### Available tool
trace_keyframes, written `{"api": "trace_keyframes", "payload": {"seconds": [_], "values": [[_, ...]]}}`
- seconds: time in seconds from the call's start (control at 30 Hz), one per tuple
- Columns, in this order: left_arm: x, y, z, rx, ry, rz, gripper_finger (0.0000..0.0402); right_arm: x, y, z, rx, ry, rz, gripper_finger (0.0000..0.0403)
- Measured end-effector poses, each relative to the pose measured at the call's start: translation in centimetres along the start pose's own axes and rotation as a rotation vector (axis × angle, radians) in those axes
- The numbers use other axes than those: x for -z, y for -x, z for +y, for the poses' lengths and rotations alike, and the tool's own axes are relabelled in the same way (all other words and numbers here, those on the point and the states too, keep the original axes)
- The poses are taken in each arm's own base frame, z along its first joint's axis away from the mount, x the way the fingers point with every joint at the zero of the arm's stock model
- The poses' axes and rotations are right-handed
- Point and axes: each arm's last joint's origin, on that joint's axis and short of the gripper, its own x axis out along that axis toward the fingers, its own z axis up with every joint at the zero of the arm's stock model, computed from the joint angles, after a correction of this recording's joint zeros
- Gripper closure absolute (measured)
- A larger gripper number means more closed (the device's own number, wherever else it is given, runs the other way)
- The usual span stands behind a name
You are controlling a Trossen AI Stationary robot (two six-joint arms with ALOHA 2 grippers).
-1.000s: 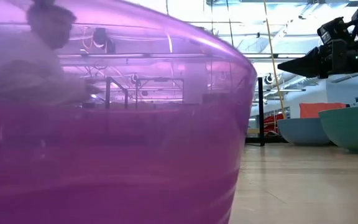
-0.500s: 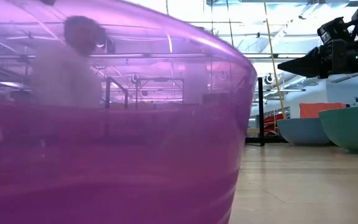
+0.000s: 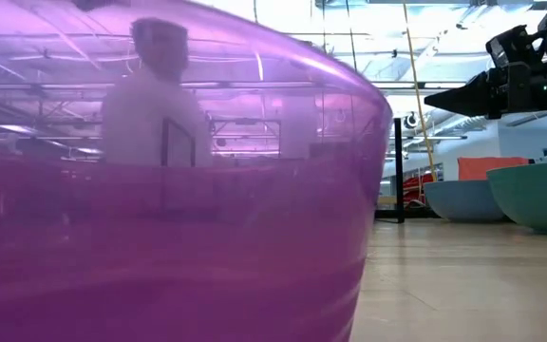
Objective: Place and stack bowls onto a shelf
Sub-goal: Put the green bowl on the shelf
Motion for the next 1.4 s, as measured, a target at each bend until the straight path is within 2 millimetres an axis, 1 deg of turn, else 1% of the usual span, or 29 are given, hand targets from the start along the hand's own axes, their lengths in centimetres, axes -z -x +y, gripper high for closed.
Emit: {"api": "trace_keyframes", "payload": {"seconds": [0.07, 0.23, 0.37, 0.53, 0.7, 0.83, 0.9, 1.03, 1.23, 1.3, 1.4], "values": [[-0.4, -0.8, -0.2, -0.022, 0.034, 0.012, 0.0376, -0.1, 0.0, 0.0, 0.002, 0.004, -0.007, 0.0403], [-0.7, -2.5, 0.3, -0.084, 0.211, 0.041, 0.0376, -0.1, 0.0, 0.0, 0.002, 0.009, -0.008, 0.0403], [-0.8, -3.6, 0.7, -0.099, 0.297, 0.074, 0.0376, -0.1, 0.0, 0.0, 0.002, 0.009, -0.007, 0.0403], [-0.9, -5.3, 1.0, -0.075, 0.357, 0.147, 0.0375, -0.1, 0.0, 0.0, 0.002, 0.009, -0.007, 0.0403], [-0.6, -6.9, 0.6, 0.011, 0.344, 0.252, 0.0376, -0.1, 0.0, 0.0, 0.002, 0.009, -0.007, 0.0403], [-0.2, -8.0, 0.0, 0.029, 0.310, 0.303, 0.0394, -0.1, 0.0, 0.0, 0.002, 0.009, -0.008, 0.0403], [-0.1, -8.4, -0.2, 0.032, 0.274, 0.317, 0.0395, -0.2, 0.0, 0.0, 0.004, 0.010, -0.019, 0.0403], [0.1, -9.6, -0.6, 0.023, 0.285, 0.332, 0.0374, -0.4, 0.0, -0.1, 0.011, 0.012, -0.046, 0.0403], [-0.3, -12.2, -1.5, 0.050, 0.332, 0.286, 0.0331, -0.6, 0.0, -0.1, 0.014, 0.014, -0.058, 0.0403], [-0.4, -13.1, -1.9, 0.069, 0.291, 0.268, 0.0318, -0.6, 0.0, -0.1, 0.014, 0.025, -0.058, 0.0403], [0.0, -14.6, -3.0, 0.110, 0.120, 0.261, 0.0306, -0.6, 0.0, -0.1, 0.017, 0.050, -0.066, 0.0403]]}}
